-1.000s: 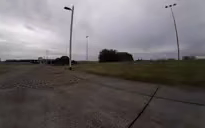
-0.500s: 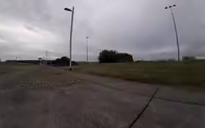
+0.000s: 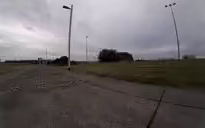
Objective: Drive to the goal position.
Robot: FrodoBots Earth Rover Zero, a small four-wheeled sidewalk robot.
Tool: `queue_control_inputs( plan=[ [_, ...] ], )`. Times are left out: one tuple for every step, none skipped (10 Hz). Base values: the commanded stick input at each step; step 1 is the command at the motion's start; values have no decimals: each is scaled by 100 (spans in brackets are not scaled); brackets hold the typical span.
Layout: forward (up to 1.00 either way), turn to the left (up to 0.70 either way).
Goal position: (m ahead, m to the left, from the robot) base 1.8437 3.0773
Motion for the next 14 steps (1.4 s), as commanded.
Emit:
queue_control_inputs(
  plan=[
    [85,0],
    [85,0],
    [85,0],
    [85,0],
    [85,0],
    [85,0],
    [85,0],
    [85,0],
    [85,15],
    [85,31],
    [-31,0],
    [-69,0],
    [0,0],
    [0,0]
  ],
)
